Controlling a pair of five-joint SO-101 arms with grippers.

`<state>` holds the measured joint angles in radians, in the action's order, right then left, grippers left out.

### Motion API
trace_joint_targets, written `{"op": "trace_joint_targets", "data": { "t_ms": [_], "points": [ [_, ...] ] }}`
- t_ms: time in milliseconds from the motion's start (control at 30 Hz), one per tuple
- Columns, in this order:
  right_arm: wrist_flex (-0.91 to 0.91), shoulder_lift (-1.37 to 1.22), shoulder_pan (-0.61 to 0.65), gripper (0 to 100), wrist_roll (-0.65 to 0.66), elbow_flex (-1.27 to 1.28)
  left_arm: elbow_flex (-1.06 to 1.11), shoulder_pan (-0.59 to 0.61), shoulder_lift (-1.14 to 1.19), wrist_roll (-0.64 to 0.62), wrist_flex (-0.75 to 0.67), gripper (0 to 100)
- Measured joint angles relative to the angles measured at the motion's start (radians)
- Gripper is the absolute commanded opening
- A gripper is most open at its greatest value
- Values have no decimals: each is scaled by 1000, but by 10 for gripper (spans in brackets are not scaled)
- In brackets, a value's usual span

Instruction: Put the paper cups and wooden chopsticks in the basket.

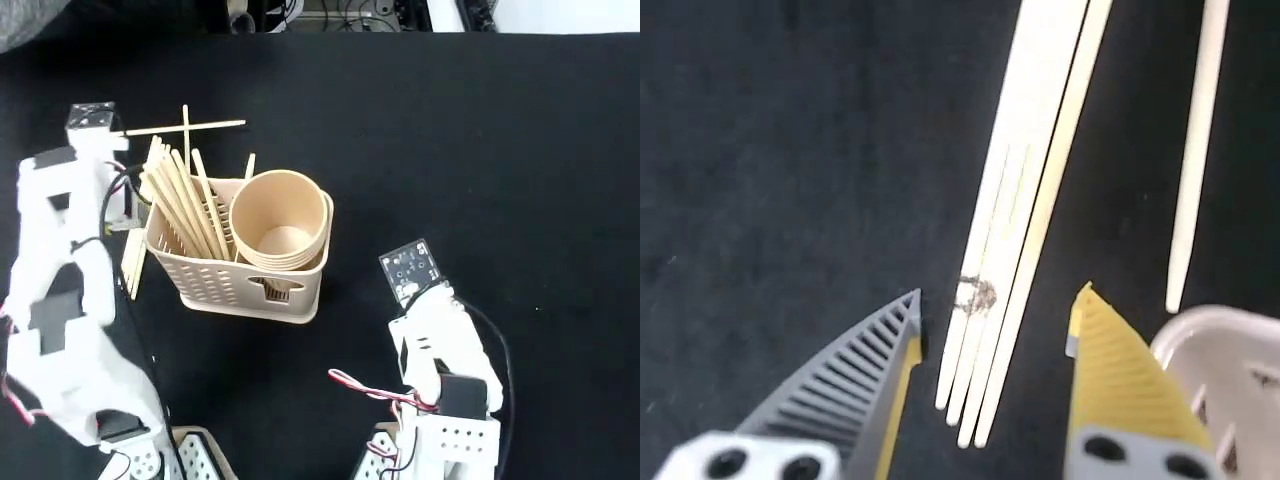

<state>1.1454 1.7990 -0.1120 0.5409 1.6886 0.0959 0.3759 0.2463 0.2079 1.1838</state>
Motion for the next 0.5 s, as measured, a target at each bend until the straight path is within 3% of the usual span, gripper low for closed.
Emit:
{"op": "trace_joint_targets", "data": {
  "t_ms": [167,367,500],
  "points": [
    [0,0,0,13,0,0,-91,-34,143,0,0,232],
    [0,0,0,13,0,0,-152,-37,204,0,0,18],
    [0,0,0,13,0,0,-160,-37,204,8,0,27]
  ]
}}
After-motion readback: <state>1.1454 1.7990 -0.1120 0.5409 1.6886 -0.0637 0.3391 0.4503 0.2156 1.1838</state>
